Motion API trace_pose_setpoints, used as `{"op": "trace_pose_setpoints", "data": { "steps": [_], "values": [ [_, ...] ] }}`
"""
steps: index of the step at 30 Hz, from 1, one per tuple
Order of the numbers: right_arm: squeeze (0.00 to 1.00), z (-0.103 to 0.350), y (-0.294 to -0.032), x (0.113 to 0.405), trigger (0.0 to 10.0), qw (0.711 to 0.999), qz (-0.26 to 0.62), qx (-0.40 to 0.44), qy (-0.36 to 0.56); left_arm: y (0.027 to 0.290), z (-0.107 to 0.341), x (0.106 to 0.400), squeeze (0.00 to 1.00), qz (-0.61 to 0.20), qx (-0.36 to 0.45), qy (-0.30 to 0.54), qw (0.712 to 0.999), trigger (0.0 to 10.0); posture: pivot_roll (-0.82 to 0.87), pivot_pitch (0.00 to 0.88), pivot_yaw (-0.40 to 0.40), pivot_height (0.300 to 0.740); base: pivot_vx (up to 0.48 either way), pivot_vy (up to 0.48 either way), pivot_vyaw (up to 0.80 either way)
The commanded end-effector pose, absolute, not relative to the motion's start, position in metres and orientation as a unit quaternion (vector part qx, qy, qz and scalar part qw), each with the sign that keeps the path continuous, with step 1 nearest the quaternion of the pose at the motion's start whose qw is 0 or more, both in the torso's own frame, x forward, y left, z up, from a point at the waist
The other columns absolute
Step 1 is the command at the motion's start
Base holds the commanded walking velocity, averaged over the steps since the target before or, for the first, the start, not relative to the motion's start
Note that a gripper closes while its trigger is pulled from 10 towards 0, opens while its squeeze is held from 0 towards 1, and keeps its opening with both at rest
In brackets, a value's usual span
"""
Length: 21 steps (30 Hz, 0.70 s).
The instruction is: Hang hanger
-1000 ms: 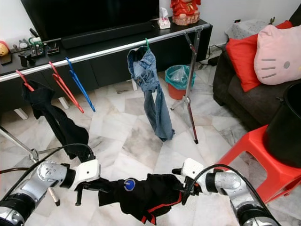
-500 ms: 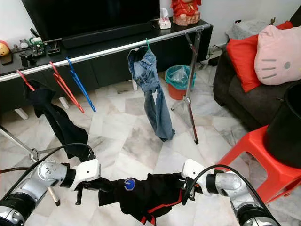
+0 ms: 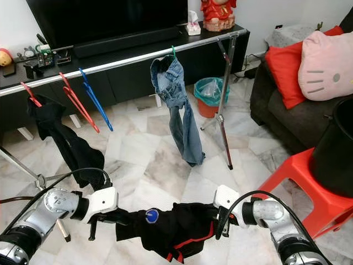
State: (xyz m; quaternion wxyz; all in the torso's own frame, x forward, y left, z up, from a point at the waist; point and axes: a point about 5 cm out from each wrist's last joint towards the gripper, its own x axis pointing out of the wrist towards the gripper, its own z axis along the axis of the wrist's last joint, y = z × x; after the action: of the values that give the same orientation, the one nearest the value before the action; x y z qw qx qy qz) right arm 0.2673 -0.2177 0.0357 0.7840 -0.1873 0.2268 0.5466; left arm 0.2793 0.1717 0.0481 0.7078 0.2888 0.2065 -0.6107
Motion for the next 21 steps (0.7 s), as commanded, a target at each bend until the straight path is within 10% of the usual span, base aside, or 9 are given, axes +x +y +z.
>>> {"op": "trace_pose_setpoints", "data": {
  "steps": [1, 21],
  "values": [
    [0.0, 0.05, -0.209, 0.278, 0.0, 0.785, 0.562, -0.184, 0.187, 0.172, 0.05, 0.28, 0.0, -0.615, 0.309, 0.203, 0.697, 10.0, 0.1, 0.0, 0.082, 0.74, 0.0, 0.0, 0.0],
    [0.0, 0.065, -0.203, 0.279, 0.0, 0.765, 0.601, -0.156, 0.174, 0.182, 0.039, 0.286, 0.0, -0.562, 0.444, 0.193, 0.671, 10.0, 0.1, 0.028, 0.085, 0.74, 0.0, 0.0, 0.0]
  ]
}}
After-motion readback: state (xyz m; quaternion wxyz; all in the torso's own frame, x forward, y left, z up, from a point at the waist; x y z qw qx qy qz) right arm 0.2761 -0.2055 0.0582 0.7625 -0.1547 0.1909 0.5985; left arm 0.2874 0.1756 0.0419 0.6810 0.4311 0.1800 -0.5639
